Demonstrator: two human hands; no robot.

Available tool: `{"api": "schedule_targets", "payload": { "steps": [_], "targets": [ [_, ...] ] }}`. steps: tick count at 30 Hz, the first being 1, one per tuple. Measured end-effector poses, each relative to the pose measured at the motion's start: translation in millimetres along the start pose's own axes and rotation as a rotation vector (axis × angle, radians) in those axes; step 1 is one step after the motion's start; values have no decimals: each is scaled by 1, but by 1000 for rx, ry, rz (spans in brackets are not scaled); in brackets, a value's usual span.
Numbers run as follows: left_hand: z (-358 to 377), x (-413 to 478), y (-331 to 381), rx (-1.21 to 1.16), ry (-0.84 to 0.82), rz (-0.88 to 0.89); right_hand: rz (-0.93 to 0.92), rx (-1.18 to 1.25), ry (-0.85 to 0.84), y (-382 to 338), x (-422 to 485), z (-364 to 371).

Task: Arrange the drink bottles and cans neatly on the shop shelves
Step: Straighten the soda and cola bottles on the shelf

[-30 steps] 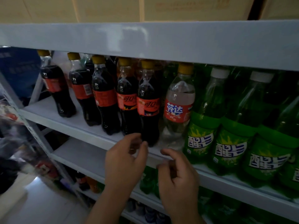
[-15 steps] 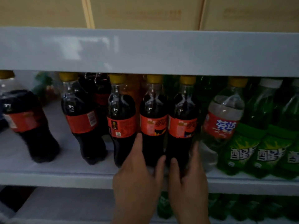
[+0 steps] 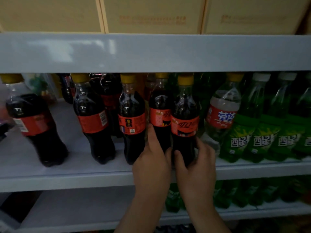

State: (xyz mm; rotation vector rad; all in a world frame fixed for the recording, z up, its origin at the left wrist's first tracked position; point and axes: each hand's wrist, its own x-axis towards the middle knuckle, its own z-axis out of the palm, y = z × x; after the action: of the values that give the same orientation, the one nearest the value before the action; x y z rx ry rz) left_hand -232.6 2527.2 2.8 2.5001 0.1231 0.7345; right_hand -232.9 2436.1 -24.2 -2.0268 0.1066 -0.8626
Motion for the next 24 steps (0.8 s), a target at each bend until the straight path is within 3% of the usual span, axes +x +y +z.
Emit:
{"api": "schedule_targets", "payload": {
  "steps": [5, 11, 19, 24],
  "targets": [
    [6, 0, 3, 22, 63, -52, 49, 123, -149, 3, 2, -10],
    [8, 5, 7, 39, 83, -114, -34, 11, -158, 5, 7, -18],
    [-1, 5, 10, -63, 123, -95, -55, -39, -143, 12, 18, -26],
    [-15, 5, 4, -163, 64, -49, -70, -49, -142, 15, 15, -24]
  ]
}}
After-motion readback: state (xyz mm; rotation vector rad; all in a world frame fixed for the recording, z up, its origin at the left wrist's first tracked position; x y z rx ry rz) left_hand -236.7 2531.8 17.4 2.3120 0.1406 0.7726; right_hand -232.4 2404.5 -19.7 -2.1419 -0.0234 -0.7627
